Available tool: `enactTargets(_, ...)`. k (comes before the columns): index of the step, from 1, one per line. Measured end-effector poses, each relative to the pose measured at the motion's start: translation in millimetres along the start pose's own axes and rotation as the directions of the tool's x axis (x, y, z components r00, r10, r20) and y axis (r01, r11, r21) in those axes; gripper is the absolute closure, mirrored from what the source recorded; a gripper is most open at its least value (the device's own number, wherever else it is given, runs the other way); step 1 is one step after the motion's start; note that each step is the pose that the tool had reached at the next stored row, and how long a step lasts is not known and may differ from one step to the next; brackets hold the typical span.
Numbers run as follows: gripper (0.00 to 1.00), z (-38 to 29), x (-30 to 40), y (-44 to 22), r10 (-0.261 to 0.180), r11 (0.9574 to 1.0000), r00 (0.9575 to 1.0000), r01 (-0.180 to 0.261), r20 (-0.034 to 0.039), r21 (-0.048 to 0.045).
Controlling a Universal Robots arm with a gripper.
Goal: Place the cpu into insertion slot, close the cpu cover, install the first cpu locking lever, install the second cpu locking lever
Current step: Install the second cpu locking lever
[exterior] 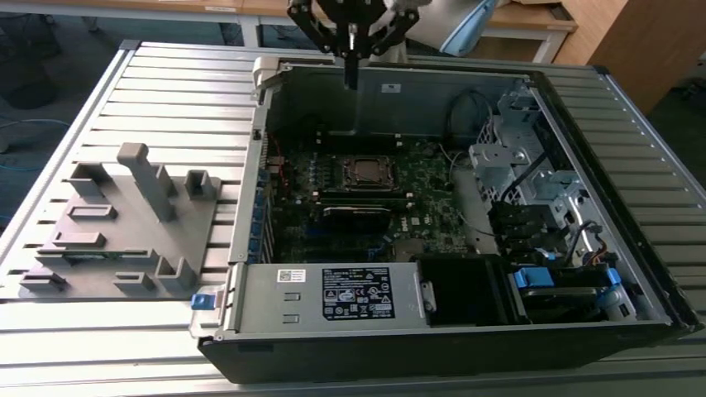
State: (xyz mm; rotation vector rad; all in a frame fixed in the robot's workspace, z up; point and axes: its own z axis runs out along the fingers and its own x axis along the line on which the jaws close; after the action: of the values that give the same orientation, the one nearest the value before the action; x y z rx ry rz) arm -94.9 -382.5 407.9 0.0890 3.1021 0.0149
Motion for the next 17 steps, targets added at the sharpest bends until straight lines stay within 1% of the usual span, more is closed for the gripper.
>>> enactTargets(17, 0.90, -77.1, -3.0, 0.9, 0.000, 1.0000, 1.0000, 0.000, -0.0001, 0.0001)
